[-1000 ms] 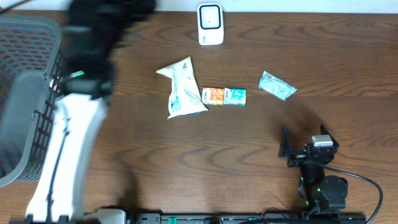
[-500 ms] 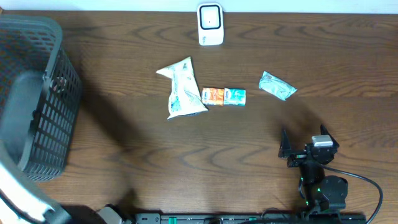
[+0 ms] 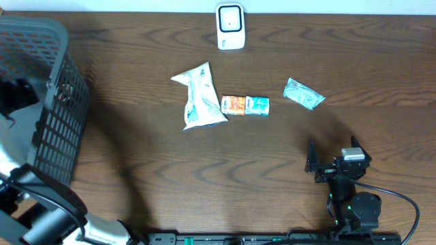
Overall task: Scan the item barcode
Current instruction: 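Reach the left gripper into the basket and grasp the green Zam-Buk tin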
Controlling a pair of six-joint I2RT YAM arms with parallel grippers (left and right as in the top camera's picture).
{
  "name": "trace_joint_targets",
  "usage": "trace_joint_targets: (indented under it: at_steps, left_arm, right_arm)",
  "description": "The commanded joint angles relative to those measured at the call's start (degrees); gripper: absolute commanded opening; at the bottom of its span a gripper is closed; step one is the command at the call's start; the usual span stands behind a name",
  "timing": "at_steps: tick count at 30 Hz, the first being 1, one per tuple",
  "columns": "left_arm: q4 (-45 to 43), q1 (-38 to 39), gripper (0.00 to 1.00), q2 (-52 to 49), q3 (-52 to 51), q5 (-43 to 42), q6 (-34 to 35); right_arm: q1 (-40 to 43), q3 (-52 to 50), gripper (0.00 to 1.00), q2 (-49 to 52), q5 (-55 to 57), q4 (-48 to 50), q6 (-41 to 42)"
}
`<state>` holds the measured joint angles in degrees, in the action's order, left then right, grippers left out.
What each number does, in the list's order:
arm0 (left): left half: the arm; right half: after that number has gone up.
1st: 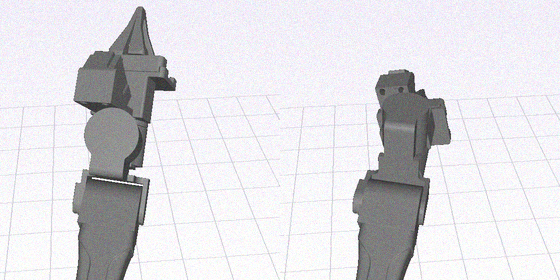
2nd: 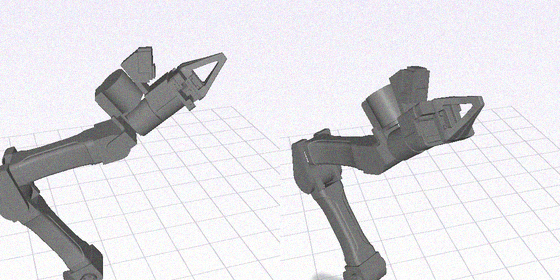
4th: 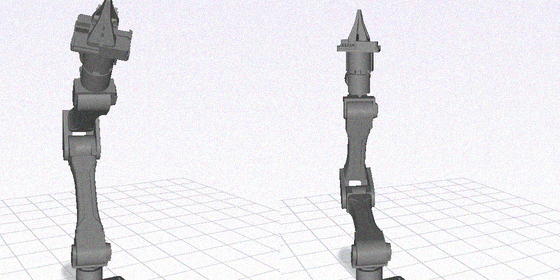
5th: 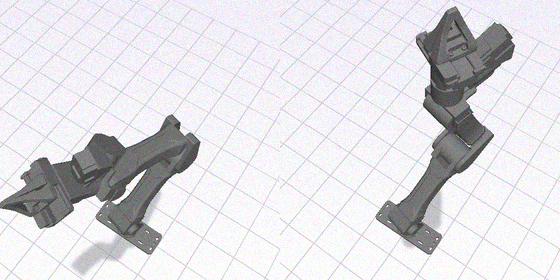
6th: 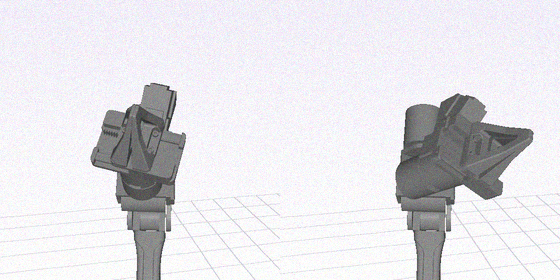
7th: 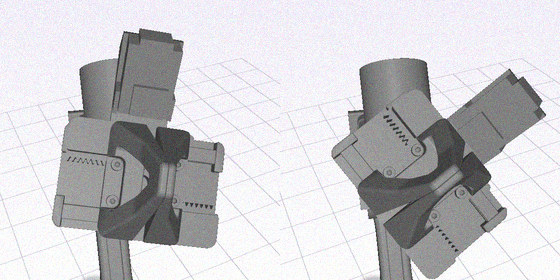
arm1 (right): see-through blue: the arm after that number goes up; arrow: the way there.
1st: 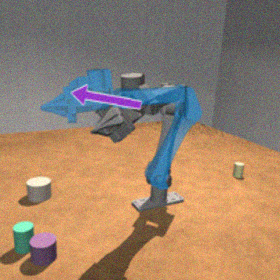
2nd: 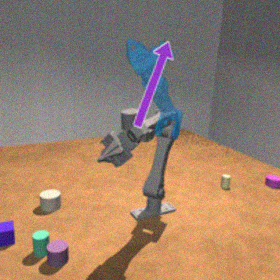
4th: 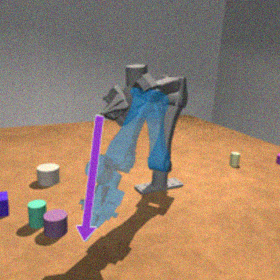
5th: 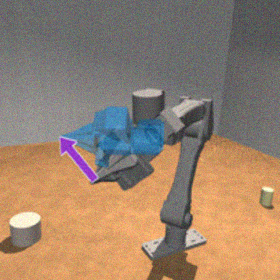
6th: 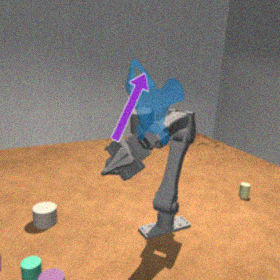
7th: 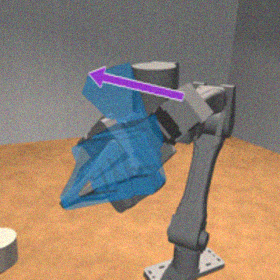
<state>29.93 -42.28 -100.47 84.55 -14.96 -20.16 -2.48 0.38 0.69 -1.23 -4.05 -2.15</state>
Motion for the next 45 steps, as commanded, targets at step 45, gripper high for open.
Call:
trace_joint_targets:
  at_steps: [45]
  left_arm:
    - [-9.88, 6.86, 0.96, -25.64, 0.00, -11.41, -16.04]
  right_arm:
    - [0.17, -0.07, 0.99, -0.31, 0.24, -0.26, -0.50]
